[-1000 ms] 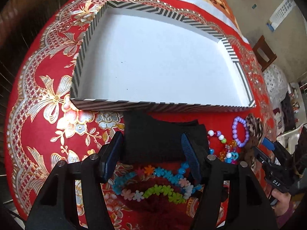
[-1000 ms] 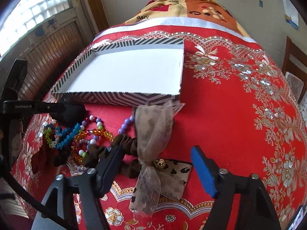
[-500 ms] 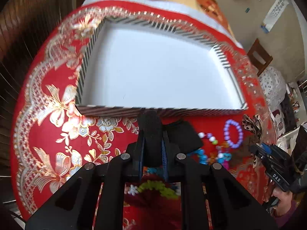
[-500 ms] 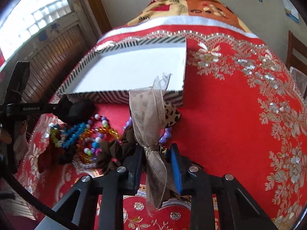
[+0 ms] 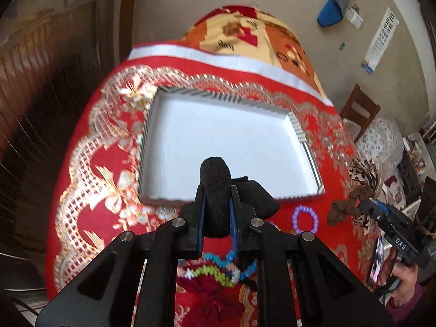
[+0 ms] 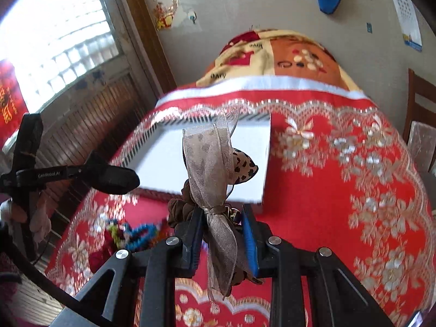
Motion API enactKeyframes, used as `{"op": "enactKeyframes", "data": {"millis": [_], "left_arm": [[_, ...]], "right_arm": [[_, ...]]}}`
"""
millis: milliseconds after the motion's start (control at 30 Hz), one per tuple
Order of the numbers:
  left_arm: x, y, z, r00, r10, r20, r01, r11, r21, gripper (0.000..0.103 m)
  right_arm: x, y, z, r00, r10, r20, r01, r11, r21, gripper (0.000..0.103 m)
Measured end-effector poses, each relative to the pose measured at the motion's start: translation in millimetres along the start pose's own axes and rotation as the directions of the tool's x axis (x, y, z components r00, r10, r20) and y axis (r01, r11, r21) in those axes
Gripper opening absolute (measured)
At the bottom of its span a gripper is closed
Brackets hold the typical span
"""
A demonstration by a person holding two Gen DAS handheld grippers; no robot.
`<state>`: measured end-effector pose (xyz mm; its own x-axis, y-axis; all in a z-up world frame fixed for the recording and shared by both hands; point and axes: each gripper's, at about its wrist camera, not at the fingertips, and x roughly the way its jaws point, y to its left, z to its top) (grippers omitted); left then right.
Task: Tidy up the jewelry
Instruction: 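Carry the black pouch into the box and open the left tool while the right tool drops the scrunchie in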
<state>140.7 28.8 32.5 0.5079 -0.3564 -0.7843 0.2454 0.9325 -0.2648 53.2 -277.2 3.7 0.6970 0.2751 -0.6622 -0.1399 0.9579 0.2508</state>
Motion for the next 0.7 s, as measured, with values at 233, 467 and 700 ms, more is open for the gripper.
{"op": "enactKeyframes", "data": {"millis": [233,467,700], "left_arm": [[21,10,26,0.998,0.061,0.005,-0.061,0.998,-0.01,0.014],[59,17,37,0.993,0.11,-0.03,-0.11,0.994,0.004,0.014],[97,23,31,0.985,0.141,-0.098,-0.141,0.99,0.006,0.014]], "right_arm": [[35,3,34,0.999,-0.02,-0.032,0.02,1.0,-0.011,0.026],[88,-5,44,0.992,-0.008,-0.124,0.012,1.0,0.025,0.026],[127,-21,32,0.974,-0.008,-0.226,0.028,0.996,0.086,0.026]]}}
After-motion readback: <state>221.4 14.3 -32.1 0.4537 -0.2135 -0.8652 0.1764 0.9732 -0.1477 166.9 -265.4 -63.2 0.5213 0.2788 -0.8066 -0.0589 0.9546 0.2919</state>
